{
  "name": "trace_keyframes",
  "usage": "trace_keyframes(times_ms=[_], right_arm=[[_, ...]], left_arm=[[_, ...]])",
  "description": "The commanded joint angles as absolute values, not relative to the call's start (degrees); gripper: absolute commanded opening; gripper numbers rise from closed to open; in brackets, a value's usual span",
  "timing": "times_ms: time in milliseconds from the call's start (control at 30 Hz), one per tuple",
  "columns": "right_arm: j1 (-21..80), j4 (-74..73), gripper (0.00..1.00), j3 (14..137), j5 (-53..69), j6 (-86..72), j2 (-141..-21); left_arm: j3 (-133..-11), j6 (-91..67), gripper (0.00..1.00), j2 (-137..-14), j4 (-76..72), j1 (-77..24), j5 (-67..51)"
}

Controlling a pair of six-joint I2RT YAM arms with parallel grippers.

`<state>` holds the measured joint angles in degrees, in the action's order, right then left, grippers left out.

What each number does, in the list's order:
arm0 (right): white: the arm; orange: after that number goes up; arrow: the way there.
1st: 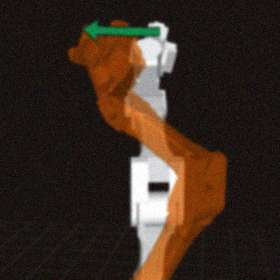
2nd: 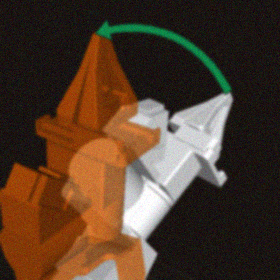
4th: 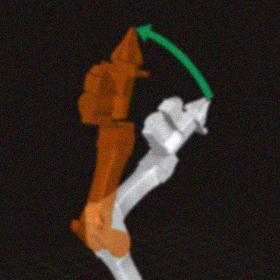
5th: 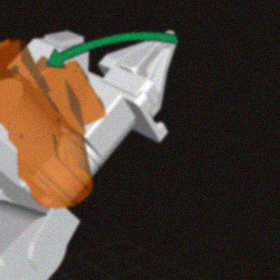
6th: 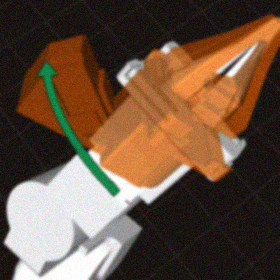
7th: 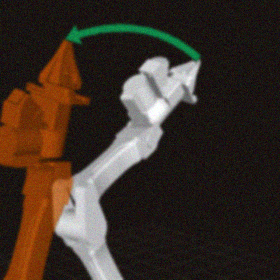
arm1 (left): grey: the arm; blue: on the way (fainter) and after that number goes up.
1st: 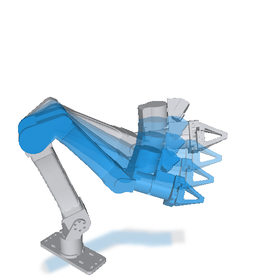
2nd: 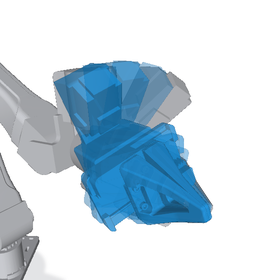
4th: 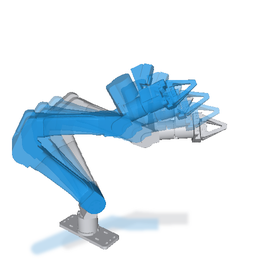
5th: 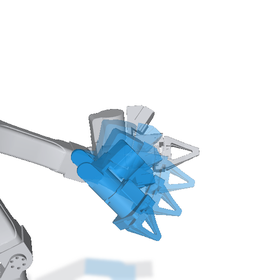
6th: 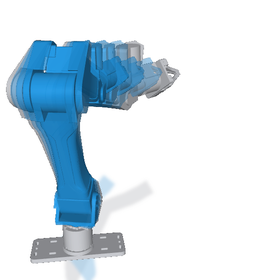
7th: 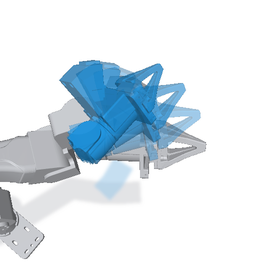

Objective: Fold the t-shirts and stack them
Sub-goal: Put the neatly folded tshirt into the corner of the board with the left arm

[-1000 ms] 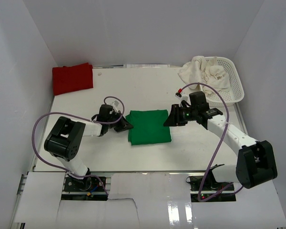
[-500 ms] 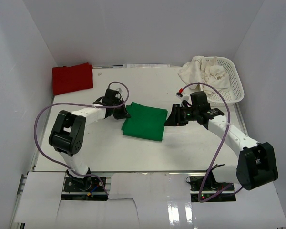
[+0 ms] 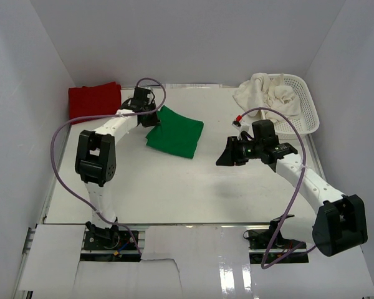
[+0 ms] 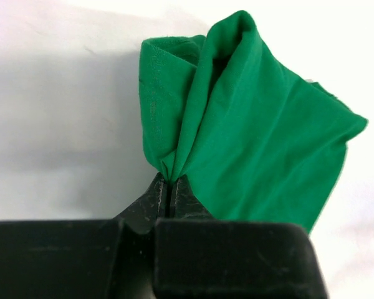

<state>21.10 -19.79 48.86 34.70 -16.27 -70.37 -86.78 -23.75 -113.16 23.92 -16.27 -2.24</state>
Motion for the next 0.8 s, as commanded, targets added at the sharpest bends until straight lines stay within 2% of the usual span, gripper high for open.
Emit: trace_keyframes(times_ms=[0,267,567,767], right_arm=[[20.92,-20.83,0.43,49.66,35.77,-15.64,-68.55],[20.92,-23.55,0.43,50.10,35.25,-15.38,-66.89],[20.92,-25.14,0.43,50.10,35.07,-15.03,-66.80],[20.92,-26.98,0.43,50.62,35.16,-15.47,-67.32]], left_arm=[[-91.83,-21.80,0.00,-114.69,25.93,-12.23,0.09],[-101.24,-19.61,0.00,-120.23,25.66,-5.72,-3.08],[-116.43,-14.41,0.00,-125.50,26.54,-2.03,-1.93],[-120.32,-14.33,0.00,-128.58,22.42,-0.27,1.14]])
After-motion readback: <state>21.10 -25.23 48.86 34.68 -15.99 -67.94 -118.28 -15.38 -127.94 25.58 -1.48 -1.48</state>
